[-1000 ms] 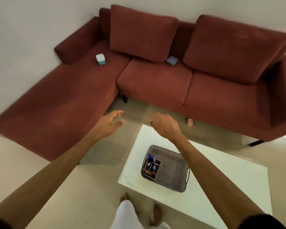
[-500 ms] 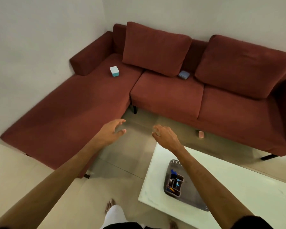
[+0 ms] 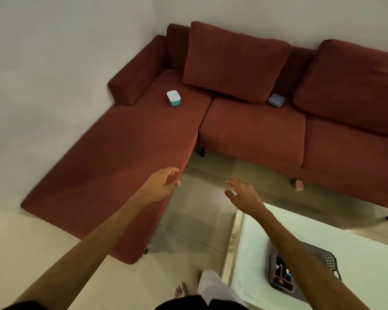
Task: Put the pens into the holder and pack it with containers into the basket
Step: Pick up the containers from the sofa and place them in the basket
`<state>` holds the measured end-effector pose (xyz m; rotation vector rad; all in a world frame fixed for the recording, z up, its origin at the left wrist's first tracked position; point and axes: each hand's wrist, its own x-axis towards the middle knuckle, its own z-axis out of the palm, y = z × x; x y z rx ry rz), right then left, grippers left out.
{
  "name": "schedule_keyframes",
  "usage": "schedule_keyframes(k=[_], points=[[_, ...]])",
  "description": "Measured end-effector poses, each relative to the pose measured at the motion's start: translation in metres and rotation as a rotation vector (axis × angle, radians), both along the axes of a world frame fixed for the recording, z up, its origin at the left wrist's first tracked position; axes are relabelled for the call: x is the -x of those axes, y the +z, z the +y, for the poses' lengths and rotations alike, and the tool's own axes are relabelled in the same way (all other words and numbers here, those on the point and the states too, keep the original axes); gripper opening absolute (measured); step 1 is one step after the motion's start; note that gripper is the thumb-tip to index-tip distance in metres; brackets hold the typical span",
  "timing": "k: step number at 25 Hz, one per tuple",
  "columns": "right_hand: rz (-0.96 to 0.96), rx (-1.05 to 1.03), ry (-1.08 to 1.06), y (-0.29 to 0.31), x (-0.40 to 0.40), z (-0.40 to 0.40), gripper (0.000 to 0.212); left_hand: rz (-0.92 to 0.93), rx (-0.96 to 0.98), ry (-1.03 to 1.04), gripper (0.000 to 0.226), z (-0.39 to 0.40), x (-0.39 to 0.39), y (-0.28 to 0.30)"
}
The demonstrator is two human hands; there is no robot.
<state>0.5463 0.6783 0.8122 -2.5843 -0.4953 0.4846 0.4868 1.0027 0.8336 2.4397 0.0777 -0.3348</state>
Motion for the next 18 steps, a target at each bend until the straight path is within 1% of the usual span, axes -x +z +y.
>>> schedule_keyframes(k=[3, 7, 11, 14, 18], points=[[0.018, 0.027, -0.001, -0.009, -0.051, 0.019, 0.041, 0.05, -0.004, -0.015, 0.051, 0.016, -0.053, -0.015], [0.066, 0.018, 0.014, -0.019, -0.144, 0.048, 0.039, 0.125, 0.015, -0.026, 0.051, 0.037, -0.148, -0.039], [0.128, 0.004, 0.052, -0.022, -0.266, 0.071, 0.035, 0.24, 0.083, 0.094, 0.051, 0.059, -0.252, -0.049], [0.149, -0.017, 0.054, -0.02, -0.349, 0.079, 0.032, 0.334, 0.088, 0.155, 0.05, 0.08, -0.32, -0.051], [0.177, -0.026, 0.039, -0.027, -0.458, 0.097, 0.028, 0.423, 0.099, 0.248, 0.05, 0.127, -0.431, -0.064]])
